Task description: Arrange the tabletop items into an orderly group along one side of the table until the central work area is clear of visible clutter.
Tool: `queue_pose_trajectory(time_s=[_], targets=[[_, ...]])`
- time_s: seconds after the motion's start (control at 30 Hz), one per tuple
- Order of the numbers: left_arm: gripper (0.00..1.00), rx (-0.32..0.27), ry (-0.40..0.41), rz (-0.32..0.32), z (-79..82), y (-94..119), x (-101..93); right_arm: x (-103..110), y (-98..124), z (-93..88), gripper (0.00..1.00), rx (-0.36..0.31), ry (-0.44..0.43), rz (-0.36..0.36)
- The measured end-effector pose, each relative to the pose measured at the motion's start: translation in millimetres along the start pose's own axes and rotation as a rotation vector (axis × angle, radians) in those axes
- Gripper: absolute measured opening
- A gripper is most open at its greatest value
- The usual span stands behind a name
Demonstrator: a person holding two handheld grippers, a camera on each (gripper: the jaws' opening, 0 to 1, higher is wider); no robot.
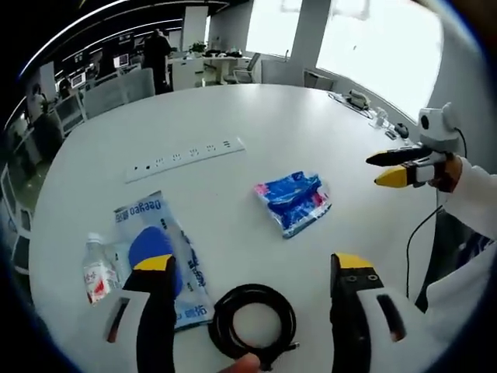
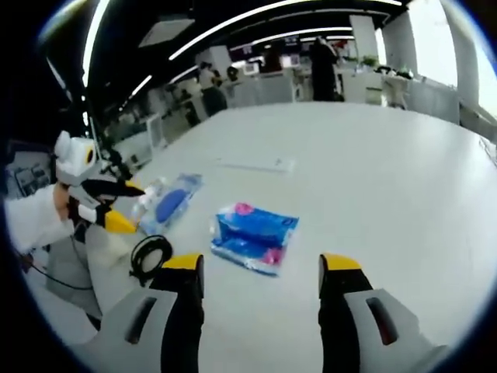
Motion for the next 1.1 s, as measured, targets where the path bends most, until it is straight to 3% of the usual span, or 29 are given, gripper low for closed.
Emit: queue_pose_trajectory(time_s=[0.27,0.5,0.63,0.97,1.1], targets=[[0.78,0.049,-0.034,0.001,-36.2,0.0,-8.2,10.7,10.9,-23.7,0.56,0.019,-0.031,0.015],[0.73,0.081,-0.006,-0.019,-72.0,-0.8,-20.5,18.0,23.5,-41.7,0.55,0.024,-0.084,0.023],[0.73,0.087,0.014,-0.021,-77.8,-0.3,-21.1,21.9,27.7,-46.5,0.55,0.024,-0.106,0.021],[0.71,0.084,0.023,-0.030,-75.1,-1.1,-21.3,28.9,25.1,-51.8,0.54,0.028,-0.125,0.035],[0.67,0.097,0.004,-0.034,-82.6,-3.4,-25.4,34.9,28.5,-57.6,0.53,0.035,-0.118,0.021]])
Point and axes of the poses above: the point that each gripper's makers call its tool centre point, and the gripper's own axes: y roughly backward along the fingers, x roughly to its left, z roughly out of its top, the point moved 2 cm from there along y, roughly backward along the fingers, and after that the axes turned 10 degrees about y, right-handed, at the moved point
